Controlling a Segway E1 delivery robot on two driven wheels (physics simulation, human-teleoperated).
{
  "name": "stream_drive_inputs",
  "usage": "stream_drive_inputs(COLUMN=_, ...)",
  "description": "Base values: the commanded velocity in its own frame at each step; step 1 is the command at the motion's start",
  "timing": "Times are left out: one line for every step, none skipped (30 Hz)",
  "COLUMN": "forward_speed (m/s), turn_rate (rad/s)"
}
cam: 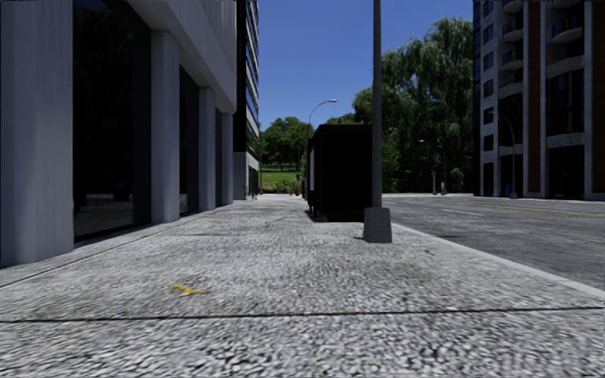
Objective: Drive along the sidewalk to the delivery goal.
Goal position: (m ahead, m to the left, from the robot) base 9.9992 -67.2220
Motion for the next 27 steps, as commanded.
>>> stream_drive_inputs(forward_speed=2.00, turn_rate=0.27)
stream_drive_inputs(forward_speed=2.00, turn_rate=0.27)
stream_drive_inputs(forward_speed=2.00, turn_rate=0.27)
stream_drive_inputs(forward_speed=2.00, turn_rate=0.27)
stream_drive_inputs(forward_speed=2.00, turn_rate=0.27)
stream_drive_inputs(forward_speed=2.00, turn_rate=0.27)
stream_drive_inputs(forward_speed=2.00, turn_rate=0.27)
stream_drive_inputs(forward_speed=2.00, turn_rate=0.27)
stream_drive_inputs(forward_speed=2.00, turn_rate=0.27)
stream_drive_inputs(forward_speed=2.00, turn_rate=0.27)
stream_drive_inputs(forward_speed=2.00, turn_rate=0.27)
stream_drive_inputs(forward_speed=2.00, turn_rate=0.27)
stream_drive_inputs(forward_speed=2.00, turn_rate=0.27)
stream_drive_inputs(forward_speed=2.00, turn_rate=0.27)
stream_drive_inputs(forward_speed=2.00, turn_rate=0.27)
stream_drive_inputs(forward_speed=2.00, turn_rate=0.27)
stream_drive_inputs(forward_speed=2.00, turn_rate=0.27)
stream_drive_inputs(forward_speed=2.00, turn_rate=0.27)
stream_drive_inputs(forward_speed=2.00, turn_rate=0.27)
stream_drive_inputs(forward_speed=2.00, turn_rate=0.27)
stream_drive_inputs(forward_speed=2.00, turn_rate=0.27)
stream_drive_inputs(forward_speed=2.00, turn_rate=0.27)
stream_drive_inputs(forward_speed=2.00, turn_rate=0.27)
stream_drive_inputs(forward_speed=2.00, turn_rate=0.27)
stream_drive_inputs(forward_speed=2.00, turn_rate=0.27)
stream_drive_inputs(forward_speed=2.00, turn_rate=0.14)
stream_drive_inputs(forward_speed=2.00, turn_rate=0.14)
